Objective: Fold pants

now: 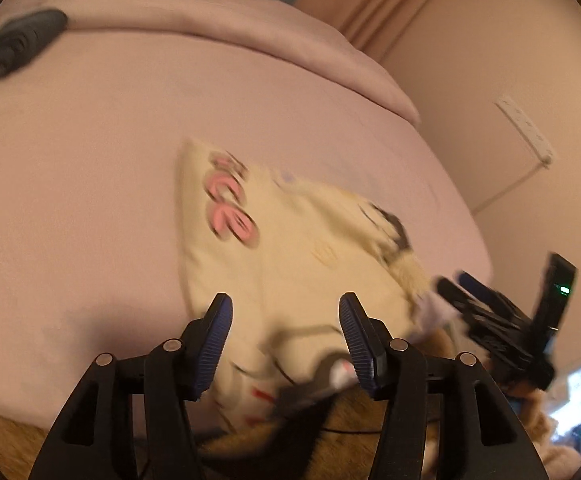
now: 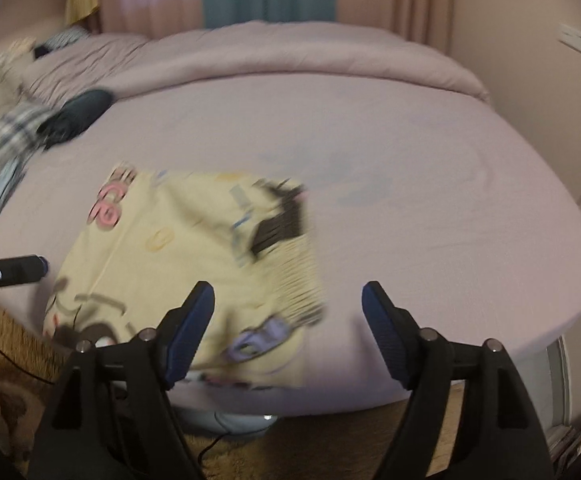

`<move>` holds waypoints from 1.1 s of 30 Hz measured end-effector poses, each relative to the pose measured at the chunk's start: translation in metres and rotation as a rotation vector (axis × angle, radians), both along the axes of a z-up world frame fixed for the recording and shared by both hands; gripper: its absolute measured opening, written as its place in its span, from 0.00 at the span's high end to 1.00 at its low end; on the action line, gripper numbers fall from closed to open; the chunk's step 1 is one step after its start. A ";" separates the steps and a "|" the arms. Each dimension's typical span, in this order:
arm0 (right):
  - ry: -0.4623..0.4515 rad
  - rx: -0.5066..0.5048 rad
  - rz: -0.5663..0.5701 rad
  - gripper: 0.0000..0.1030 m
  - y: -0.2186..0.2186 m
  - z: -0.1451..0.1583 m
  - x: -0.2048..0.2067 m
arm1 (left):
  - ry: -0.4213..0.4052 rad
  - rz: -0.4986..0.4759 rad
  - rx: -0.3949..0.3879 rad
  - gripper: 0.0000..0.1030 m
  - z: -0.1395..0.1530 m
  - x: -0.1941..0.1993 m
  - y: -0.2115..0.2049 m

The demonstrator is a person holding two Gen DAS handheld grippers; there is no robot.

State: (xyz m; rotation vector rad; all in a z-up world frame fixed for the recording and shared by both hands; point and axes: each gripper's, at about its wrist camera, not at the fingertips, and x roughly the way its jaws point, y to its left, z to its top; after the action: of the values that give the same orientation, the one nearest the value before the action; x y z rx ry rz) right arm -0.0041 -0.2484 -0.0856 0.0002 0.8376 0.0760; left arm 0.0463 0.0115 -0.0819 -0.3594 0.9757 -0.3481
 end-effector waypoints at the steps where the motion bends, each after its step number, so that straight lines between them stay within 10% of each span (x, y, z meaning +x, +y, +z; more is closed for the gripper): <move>1: -0.001 0.015 -0.017 0.25 -0.005 0.002 0.001 | -0.008 0.011 0.010 0.46 0.000 0.004 0.003; 13: 0.091 0.219 -0.017 0.22 -0.027 -0.026 0.028 | 0.118 0.090 0.135 0.46 -0.052 0.040 0.012; 33: 0.251 0.565 0.202 0.20 -0.001 -0.071 0.078 | 0.130 -0.053 -0.032 0.34 -0.068 0.067 -0.002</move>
State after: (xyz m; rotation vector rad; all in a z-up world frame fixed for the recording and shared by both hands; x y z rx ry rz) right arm 0.0740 -0.2493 -0.1562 0.4647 1.0417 0.5089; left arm 0.1129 0.0098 -0.1499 -0.3895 1.1096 -0.3927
